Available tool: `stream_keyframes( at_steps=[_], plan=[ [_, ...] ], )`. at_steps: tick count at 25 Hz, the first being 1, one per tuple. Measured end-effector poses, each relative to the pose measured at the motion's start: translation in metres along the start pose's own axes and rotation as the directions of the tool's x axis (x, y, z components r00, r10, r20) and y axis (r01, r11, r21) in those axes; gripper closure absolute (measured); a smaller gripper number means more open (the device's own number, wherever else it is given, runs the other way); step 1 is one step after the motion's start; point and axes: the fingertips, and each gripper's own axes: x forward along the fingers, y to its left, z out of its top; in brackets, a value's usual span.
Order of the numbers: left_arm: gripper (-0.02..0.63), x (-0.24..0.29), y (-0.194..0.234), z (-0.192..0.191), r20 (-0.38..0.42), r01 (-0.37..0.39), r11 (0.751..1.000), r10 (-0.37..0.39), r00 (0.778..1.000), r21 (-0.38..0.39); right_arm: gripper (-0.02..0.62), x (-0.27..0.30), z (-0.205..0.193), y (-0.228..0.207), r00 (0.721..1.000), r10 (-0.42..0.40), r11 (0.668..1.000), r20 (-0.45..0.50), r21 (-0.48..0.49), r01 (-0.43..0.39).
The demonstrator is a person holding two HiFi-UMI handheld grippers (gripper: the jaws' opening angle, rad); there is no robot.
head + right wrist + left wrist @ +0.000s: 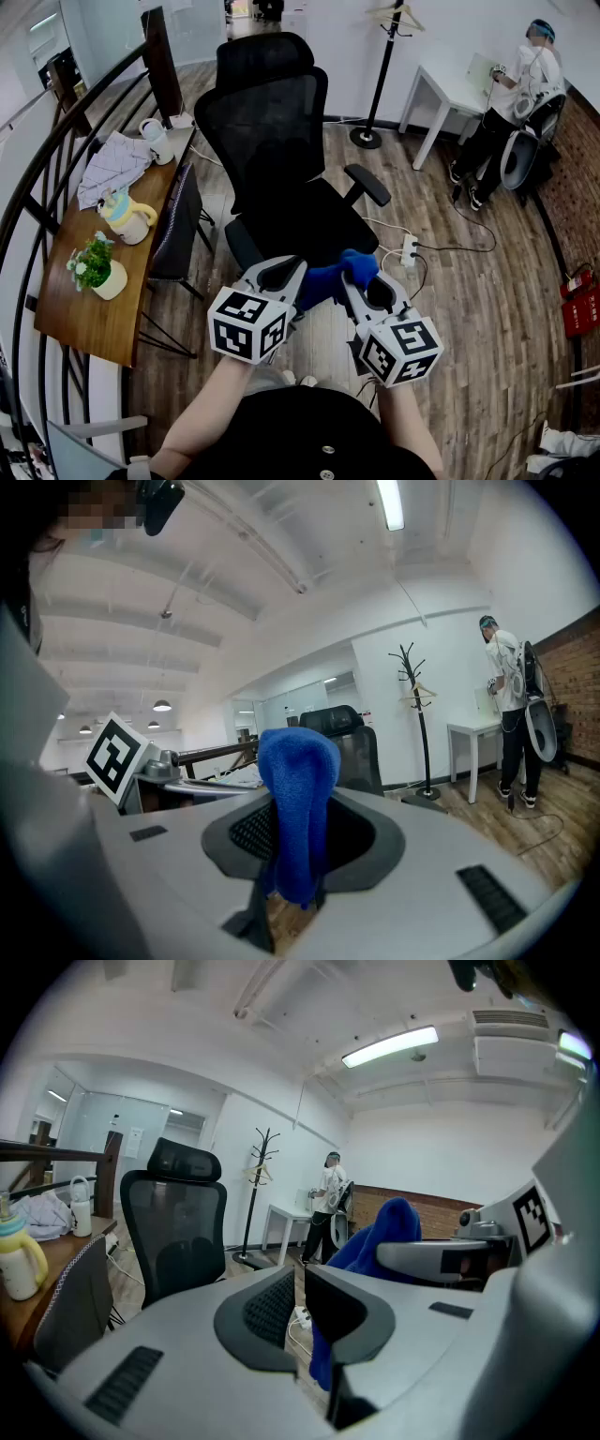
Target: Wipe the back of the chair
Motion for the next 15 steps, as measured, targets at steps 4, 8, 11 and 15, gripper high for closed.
stream_keyframes(
  at_steps=[4,8,11,15],
  plan=[
    [0.561,0.005,-0.006,-0.007,-0.028,0.017,1.000,-0.017,0.999,0.012,0.476,0.004,-0.006,0.003,1.000,0.004,1.000,-0.008,0.002,-0.004],
    [0.561,0.006,-0.003,-0.012,-0.039,0.014,1.000,-0.014,0.999,-0.003,0.476,0.003,-0.011,0.004,1.000,-0.008,1.000,-0.020,0.000,0.008],
    [0.561,0.007,0.001,-0.014,-0.042,0.015,1.000,-0.015,0.999,-0.010,0.476,0.004,-0.013,0.004,0.999,-0.015,1.000,-0.031,-0.004,0.015],
    [0.561,0.006,0.008,-0.015,-0.041,0.021,1.000,-0.022,0.999,-0.010,0.476,0.007,-0.013,0.005,1.000,-0.007,1.000,-0.020,0.021,0.008]
  ],
)
